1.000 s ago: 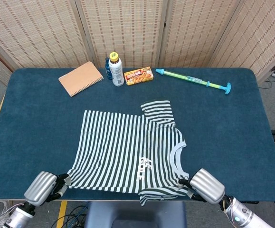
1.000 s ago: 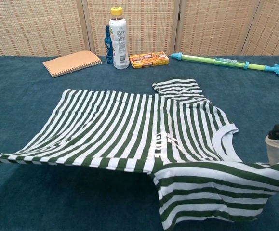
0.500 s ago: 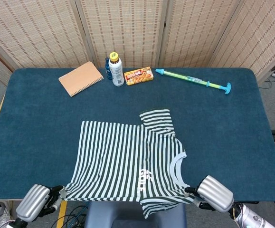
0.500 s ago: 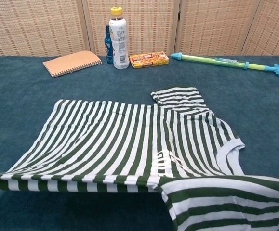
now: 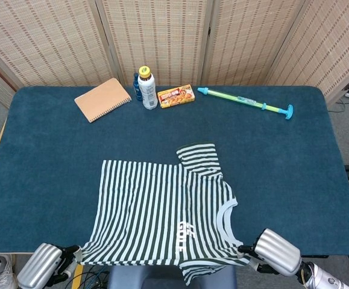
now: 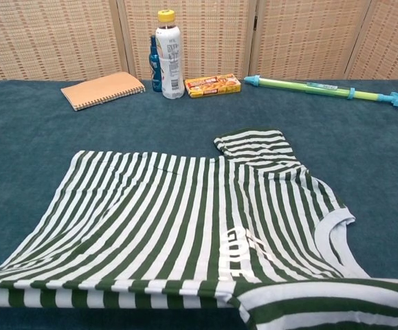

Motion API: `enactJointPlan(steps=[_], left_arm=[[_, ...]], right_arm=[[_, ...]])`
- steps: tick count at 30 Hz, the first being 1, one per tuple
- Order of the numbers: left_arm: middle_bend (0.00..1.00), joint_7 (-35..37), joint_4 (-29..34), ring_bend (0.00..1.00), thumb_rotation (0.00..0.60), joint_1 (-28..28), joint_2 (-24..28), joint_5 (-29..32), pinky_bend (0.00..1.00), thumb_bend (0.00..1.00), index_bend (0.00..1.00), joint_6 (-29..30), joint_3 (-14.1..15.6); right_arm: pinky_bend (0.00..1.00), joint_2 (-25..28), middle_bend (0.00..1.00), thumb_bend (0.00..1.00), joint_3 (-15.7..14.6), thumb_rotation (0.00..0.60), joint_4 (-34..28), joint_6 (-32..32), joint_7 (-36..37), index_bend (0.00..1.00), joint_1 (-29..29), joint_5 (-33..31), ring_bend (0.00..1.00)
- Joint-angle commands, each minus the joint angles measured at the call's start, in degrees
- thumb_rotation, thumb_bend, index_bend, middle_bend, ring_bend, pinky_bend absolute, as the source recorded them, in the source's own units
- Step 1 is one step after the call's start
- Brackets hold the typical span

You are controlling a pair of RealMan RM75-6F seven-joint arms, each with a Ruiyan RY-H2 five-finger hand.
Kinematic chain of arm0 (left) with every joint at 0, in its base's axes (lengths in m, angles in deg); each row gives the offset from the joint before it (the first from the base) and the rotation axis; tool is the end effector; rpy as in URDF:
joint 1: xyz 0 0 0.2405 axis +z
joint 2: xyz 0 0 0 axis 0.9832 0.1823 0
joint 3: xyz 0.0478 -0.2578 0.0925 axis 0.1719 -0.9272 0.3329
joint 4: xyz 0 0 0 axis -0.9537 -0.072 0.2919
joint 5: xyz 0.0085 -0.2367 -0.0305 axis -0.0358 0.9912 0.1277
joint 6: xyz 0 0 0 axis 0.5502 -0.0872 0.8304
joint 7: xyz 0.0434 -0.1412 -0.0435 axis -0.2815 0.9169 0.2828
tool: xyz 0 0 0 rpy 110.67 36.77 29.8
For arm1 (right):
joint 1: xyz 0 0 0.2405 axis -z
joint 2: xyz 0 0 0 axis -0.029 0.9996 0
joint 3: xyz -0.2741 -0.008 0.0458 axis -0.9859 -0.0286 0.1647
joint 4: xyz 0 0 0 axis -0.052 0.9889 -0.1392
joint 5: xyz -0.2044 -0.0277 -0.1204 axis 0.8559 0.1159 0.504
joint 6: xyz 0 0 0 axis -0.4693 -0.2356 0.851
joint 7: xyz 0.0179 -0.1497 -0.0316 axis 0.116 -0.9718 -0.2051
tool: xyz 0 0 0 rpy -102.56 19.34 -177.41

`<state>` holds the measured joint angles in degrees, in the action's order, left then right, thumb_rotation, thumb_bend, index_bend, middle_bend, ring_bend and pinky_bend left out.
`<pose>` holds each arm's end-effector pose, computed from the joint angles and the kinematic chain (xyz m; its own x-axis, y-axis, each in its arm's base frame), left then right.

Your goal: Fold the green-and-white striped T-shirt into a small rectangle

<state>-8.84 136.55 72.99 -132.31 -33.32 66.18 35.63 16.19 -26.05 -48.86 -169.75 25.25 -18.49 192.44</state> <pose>-0.2496 0.0990 0.0823 0.2124 0.3696 0.9046 0.9479 -0.3029 -0.0988 -0.2673 -0.1490 0.0774 0.3628 -0.3761 0.8526 -0.7309 -0.6824 0.0100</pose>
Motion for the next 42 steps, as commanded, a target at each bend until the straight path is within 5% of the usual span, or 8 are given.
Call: enactJointPlan(steps=[1,24,42], left_arm=[[0.91,-0.6,-0.6,0.85,0.600,-0.9,-0.8,1.8,0.95,0.51,0.63,-2.0,-1.6],[0.91,-5.8,-11.3,0.85,0.600,-18.7,-9.7,15.7,0.95,0.51,0.64,-23.7,-18.2],[0.91,-5.8,-25.1,0.85,0.600,-27.5,-18.1,24.5,0.95,0.51,0.64,-32.1,-23.3]], right_arm=[[1.00,-0.8,1.00,0.60,0.7,0.600,-0.1,1.1,-0.9,0.73,0.1,-1.0,1.00],[1.00,-6.2,1.00,0.61,10.7,0.600,-8.1,13.5,-17.0,0.73,-1.5,-15.7,1.00],[1.00,-16.3,1.00,0.62,19.0,0.600,-0.7,17.3,-26.2,0.73,-4.4,-24.1,1.00]])
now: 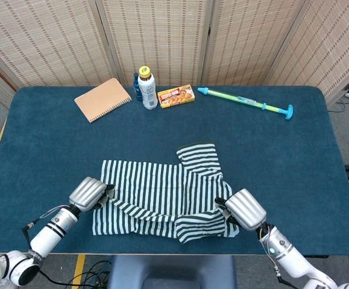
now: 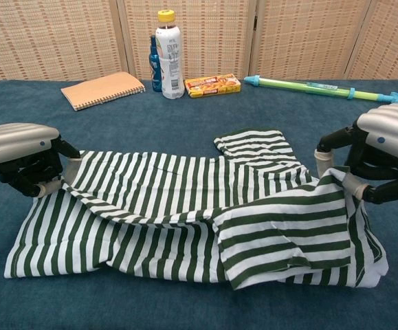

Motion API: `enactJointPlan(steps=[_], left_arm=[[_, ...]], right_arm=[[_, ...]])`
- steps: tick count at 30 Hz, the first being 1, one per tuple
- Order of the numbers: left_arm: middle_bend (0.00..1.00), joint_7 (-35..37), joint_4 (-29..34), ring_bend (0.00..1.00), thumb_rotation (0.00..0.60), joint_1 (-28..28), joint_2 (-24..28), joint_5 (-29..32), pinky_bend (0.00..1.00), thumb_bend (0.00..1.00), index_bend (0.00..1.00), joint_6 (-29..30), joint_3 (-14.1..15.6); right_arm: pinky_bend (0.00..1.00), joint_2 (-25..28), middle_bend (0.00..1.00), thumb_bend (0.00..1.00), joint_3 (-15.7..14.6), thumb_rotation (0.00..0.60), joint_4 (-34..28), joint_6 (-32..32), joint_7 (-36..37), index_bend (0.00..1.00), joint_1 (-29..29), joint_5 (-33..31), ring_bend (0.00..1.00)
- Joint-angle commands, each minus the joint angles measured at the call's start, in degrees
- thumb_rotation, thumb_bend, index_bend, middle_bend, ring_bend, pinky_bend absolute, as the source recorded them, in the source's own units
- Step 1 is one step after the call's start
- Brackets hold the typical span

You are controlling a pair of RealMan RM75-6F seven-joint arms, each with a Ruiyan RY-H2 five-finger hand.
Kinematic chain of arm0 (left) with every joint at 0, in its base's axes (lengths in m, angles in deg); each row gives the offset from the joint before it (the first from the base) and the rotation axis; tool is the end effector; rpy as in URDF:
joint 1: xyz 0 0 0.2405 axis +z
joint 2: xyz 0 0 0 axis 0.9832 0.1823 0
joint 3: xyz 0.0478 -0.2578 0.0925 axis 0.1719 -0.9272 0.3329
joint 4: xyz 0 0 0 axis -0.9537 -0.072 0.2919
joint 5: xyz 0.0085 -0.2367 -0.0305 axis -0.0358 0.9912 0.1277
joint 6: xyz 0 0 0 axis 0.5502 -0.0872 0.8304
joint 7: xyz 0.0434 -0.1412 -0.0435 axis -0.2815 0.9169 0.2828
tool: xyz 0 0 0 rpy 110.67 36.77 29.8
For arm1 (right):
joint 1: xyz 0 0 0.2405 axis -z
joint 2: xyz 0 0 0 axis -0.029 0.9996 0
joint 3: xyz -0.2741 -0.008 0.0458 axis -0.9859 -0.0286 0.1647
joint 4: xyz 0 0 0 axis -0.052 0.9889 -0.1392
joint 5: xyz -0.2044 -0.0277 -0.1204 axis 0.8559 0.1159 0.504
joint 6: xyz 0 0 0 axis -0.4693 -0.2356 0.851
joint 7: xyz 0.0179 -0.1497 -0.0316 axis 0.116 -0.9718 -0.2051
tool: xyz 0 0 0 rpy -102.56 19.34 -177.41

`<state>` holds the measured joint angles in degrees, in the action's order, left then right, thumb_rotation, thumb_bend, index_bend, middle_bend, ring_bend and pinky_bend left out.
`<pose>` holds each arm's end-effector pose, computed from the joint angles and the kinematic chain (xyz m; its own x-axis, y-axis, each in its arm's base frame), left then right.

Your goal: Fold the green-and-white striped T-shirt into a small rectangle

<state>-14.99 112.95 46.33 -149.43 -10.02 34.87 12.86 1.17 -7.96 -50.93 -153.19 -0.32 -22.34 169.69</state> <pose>-0.2323 0.3313 -0.0103 0.5283 0.3068 0.7917 0.8084 -0.4667 -0.3586 -0.2154 -0.2533 0.0008 0.4678 -0.1257 0.8749 -0.7576 -0.5668 0.3236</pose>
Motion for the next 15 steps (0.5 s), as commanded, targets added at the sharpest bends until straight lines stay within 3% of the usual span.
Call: enactJointPlan(steps=[1,15], left_arm=[[0.91,0.4,-2.0,0.85,0.600,-1.1,-1.3,1.6,0.95,0.51,0.64,-1.1,-0.6],[0.91,-1.0,-8.5,0.85,0.600,-5.0,-4.4,4.7,0.95,0.51,0.64,-3.1,-1.8]], right_arm=[[1.00,-1.6,1.00,0.62,1.2,0.600,1.8,1.0,-0.7,0.73,-0.7,-1.8,1.00],[1.00,-5.3,1.00,0.62,3.4,0.600,6.5,3.5,-4.1,0.73,-3.5,-5.1,1.00]])
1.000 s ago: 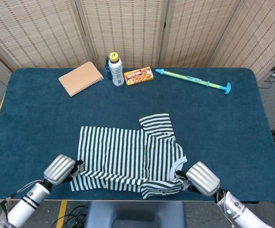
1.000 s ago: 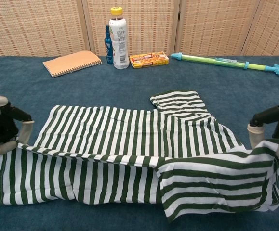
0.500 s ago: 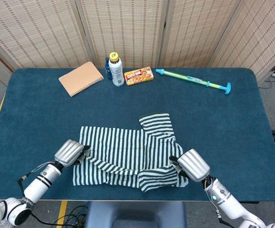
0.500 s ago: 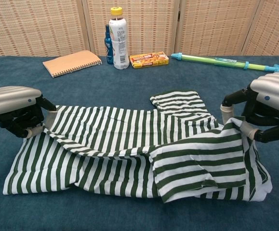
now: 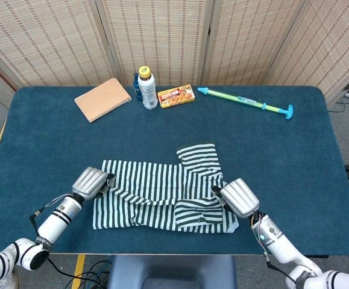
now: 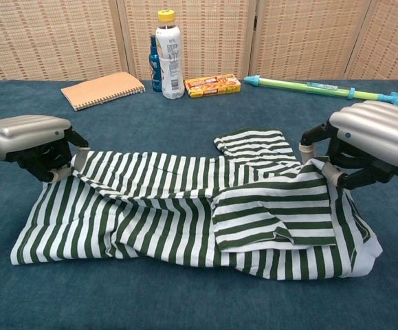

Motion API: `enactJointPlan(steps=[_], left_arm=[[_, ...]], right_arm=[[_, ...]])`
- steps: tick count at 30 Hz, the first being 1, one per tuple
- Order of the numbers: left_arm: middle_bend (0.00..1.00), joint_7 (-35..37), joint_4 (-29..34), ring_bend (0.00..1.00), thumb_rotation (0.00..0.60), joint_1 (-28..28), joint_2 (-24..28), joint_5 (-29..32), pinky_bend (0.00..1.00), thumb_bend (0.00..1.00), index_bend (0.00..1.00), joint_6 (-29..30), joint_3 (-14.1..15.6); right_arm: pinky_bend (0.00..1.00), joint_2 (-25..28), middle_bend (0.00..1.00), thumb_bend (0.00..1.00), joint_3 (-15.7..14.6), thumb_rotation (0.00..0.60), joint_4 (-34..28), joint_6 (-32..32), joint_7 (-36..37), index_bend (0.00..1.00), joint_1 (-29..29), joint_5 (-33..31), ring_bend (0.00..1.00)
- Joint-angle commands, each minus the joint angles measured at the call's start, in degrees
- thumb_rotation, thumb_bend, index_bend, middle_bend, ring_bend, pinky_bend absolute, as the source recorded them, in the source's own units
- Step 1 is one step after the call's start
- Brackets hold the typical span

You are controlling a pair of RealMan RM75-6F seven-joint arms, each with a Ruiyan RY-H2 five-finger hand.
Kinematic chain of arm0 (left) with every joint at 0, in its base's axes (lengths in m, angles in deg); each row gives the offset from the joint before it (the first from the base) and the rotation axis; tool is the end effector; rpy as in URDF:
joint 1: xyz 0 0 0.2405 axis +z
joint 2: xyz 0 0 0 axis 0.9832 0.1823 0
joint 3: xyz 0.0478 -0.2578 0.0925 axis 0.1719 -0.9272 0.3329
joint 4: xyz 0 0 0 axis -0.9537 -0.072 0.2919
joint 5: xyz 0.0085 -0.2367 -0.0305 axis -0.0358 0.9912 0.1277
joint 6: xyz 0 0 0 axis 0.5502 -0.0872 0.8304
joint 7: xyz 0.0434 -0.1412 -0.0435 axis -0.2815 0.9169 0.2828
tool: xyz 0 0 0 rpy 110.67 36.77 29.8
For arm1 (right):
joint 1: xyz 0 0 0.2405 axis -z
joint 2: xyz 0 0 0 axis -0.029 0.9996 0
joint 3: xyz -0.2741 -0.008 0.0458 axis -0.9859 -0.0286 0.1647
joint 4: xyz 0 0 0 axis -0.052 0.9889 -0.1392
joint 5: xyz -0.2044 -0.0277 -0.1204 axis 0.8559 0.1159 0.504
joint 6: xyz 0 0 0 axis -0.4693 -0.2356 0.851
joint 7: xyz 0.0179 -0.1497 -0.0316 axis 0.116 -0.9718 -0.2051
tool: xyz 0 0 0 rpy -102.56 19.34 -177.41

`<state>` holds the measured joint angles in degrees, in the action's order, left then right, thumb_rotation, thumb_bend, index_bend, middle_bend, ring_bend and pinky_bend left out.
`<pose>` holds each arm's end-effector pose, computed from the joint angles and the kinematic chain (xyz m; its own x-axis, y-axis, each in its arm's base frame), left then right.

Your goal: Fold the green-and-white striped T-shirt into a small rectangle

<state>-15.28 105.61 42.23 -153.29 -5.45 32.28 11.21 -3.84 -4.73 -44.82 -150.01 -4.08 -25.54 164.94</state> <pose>-0.2321 0.3690 -0.0201 0.5478 0.2901 0.7847 0.8061 -0.4340 -0.4024 -0.2134 -0.2880 -0.0198 0.5251 -0.0835 0.8469 -0.7373 -0.5416 0.4038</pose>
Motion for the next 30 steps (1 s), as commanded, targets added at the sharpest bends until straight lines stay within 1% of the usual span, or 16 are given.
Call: enactJointPlan(steps=[1,15,22,30], left_arm=[[0.91,-1.0,-1.6,0.85,0.600,-1.3,-0.8,0.2,0.95,0.51,0.64,-0.8,-0.1],[0.91,-2.4,-7.6,0.85,0.600,-5.0,-4.4,5.0,0.95,0.51,0.62,-5.0,-1.1],[0.91,-2.1,-11.3,0.85,0.600,-6.4,-5.9,8.2,0.95,0.51,0.62,-6.9,-2.0],[0.91,-2.0,-14.9,0.85,0.600,-7.4,-7.3,10.7,0.95,0.51,0.62,-8.3,-2.4]], right_arm=[[1.00,-0.4,1.00,0.62,0.2,0.600,0.6,0.5,-0.5,0.73,-0.4,-0.5,1.00],[1.00,-2.6,1.00,0.62,1.9,0.600,3.2,1.3,-2.4,0.73,-1.6,-4.6,1.00],[1.00,-4.2,1.00,0.62,3.0,0.600,5.8,1.2,-2.7,0.73,-2.7,-5.9,1.00],[1.00,-6.3,1.00,0.62,3.4,0.600,9.8,1.3,-1.9,0.73,-4.3,-5.7,1.00]])
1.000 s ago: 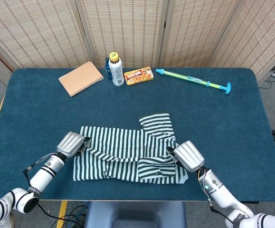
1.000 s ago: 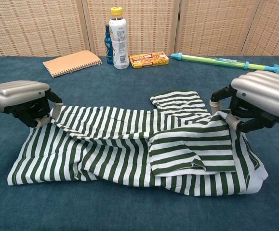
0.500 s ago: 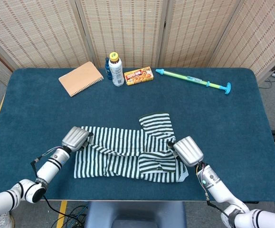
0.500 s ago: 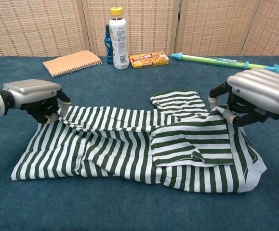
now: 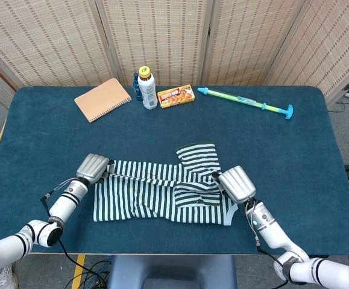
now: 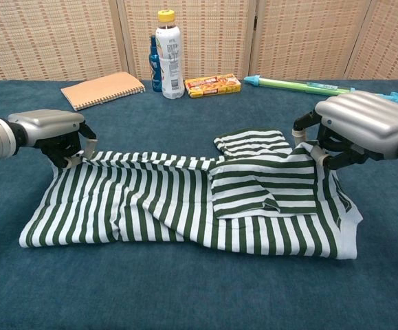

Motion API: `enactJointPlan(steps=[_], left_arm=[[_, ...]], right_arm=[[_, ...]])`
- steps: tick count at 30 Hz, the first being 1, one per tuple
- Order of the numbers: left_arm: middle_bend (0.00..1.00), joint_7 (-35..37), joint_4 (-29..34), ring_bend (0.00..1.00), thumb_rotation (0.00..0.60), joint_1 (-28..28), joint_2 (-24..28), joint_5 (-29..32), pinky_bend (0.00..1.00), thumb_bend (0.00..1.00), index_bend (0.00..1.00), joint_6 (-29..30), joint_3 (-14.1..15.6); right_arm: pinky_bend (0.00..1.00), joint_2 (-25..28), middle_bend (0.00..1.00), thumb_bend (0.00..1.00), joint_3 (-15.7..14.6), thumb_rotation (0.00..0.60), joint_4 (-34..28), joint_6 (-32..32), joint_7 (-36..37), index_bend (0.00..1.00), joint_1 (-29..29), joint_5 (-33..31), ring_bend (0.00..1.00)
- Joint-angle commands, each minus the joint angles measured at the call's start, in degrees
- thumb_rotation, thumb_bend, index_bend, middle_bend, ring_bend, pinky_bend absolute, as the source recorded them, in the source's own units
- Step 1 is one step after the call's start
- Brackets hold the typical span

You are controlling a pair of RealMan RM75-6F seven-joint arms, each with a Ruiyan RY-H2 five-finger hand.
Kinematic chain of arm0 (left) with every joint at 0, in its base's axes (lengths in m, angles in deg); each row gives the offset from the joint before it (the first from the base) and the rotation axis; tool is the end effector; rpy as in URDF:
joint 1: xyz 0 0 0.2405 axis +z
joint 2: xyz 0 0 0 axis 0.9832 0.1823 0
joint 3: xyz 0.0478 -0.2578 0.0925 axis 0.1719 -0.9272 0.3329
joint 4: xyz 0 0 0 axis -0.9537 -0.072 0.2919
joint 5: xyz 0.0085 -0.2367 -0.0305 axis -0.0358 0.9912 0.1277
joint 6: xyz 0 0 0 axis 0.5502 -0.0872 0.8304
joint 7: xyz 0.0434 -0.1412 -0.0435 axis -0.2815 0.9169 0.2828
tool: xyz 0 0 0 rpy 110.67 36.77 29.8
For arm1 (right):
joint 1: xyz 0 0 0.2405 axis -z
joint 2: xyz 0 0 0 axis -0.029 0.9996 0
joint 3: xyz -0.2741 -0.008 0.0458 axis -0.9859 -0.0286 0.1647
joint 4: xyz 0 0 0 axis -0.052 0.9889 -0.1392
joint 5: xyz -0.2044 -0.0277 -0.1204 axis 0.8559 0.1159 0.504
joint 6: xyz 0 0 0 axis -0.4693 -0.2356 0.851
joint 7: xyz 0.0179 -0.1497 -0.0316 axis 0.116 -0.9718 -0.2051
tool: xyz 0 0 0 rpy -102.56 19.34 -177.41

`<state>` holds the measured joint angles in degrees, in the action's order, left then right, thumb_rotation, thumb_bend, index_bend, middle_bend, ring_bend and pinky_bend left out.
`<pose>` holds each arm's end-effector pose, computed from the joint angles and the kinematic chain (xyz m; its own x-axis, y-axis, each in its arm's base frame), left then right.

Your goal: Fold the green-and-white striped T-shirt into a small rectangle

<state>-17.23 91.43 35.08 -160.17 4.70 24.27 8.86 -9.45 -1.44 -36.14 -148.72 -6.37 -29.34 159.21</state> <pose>-0.2368 0.4310 -0.0376 0.5794 0.3197 0.7497 0.8089 -0.3382 -0.4809 -0.2141 -0.3307 -0.0344 0.5614 -0.0285 0.8271 -0.7343 -0.4781 0.4819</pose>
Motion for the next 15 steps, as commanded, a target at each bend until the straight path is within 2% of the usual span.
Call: enactJointPlan(steps=[1,15], left_arm=[[0.91,-0.1,-0.9,0.85,0.600,-0.3,-0.6,0.7,0.95,0.51,0.62,-0.4,0.0],[0.91,-1.6,-3.1,0.85,0.600,-1.0,-1.8,3.5,0.95,0.51,0.56,-1.0,0.1]], right_arm=[[1.00,-1.0,1.00,0.62,0.0,0.600,1.6,0.1,0.5,0.73,-0.6,0.0,1.00],[1.00,-3.5,1.00,0.62,-0.1,0.600,5.8,0.8,1.5,0.73,-1.9,-1.1,1.00]])
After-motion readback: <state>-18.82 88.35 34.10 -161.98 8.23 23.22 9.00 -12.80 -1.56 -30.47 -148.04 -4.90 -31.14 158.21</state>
